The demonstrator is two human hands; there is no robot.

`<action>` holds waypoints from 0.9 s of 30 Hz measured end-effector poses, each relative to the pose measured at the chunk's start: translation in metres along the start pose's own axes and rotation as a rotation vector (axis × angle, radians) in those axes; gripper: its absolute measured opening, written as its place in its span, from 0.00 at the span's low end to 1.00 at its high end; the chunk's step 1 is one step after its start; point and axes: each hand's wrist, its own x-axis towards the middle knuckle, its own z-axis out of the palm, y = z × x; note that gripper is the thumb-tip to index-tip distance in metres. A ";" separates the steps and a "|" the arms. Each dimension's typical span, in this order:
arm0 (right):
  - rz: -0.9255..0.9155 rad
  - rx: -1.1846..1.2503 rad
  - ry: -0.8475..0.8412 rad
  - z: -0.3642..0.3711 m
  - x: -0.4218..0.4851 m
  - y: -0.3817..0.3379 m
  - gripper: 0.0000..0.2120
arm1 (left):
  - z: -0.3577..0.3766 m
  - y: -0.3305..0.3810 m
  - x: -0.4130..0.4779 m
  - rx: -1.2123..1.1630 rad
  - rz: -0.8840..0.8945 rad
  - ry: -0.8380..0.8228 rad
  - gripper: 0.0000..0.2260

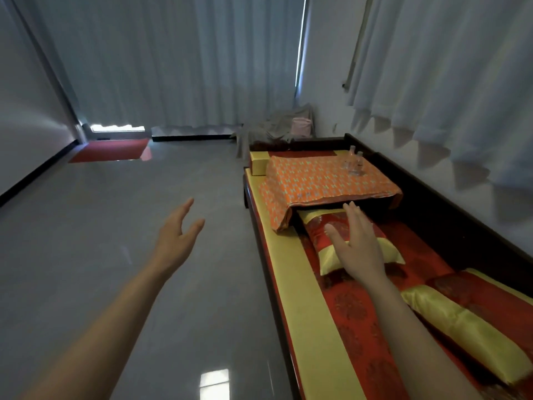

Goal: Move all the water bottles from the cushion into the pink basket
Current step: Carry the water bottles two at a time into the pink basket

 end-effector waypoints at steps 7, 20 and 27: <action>0.041 -0.023 -0.034 0.077 0.144 -0.014 0.33 | 0.015 -0.037 0.160 -0.039 0.004 -0.046 0.24; 0.132 -0.057 0.057 0.216 0.386 -0.033 0.32 | 0.053 -0.126 0.480 -0.011 0.069 -0.204 0.23; 0.230 -0.133 0.140 0.247 0.507 -0.014 0.32 | 0.128 -0.115 0.642 0.004 0.172 -0.321 0.23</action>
